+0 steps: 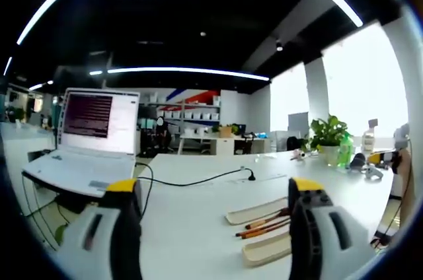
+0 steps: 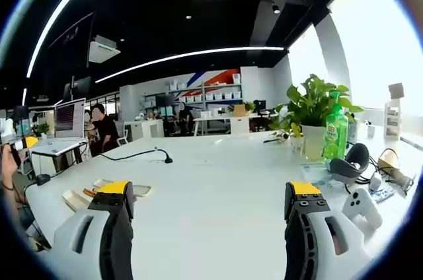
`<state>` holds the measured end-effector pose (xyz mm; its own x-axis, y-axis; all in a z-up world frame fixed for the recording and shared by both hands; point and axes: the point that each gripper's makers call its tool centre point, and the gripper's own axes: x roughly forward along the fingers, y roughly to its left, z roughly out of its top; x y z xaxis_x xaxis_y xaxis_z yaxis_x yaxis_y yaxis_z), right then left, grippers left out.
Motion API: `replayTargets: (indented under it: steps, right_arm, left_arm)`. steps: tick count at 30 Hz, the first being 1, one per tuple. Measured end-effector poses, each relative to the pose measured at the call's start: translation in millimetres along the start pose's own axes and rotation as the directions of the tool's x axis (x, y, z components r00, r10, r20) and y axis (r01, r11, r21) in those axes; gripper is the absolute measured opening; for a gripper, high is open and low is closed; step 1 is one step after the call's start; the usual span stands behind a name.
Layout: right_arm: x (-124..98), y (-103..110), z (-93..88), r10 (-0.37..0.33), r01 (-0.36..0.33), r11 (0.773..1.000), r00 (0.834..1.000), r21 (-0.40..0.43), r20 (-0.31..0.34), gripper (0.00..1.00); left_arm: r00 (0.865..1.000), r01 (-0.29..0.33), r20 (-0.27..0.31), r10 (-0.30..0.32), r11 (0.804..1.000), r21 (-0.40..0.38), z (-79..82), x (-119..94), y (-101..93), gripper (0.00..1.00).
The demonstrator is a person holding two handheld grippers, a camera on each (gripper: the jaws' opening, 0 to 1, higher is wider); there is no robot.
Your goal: Arrange the utensils inside the cutlery case until each visible utensil rests in its matching compartment.
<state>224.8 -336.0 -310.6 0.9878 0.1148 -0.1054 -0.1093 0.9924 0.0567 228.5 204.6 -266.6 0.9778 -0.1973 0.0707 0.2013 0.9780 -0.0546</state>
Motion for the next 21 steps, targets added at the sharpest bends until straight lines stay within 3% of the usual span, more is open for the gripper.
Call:
replayTargets:
  steps: [18,21]
  right_arm:
    - [2.8,13.4,-2.7,0.052,-0.052,0.999,0.999,-0.008,-0.011,0.99]
    - [4.2,24.6,19.6,0.100,-0.111,0.991,0.986,0.078,0.133,0.99]
  left_arm:
    - [1.000,0.000,-0.022,0.000,1.000,0.002,-5.3,1.8,0.3,0.96]
    - [1.000,0.001,-0.025,-0.001,1.000,0.005,-5.9,1.9,-0.2,0.96]
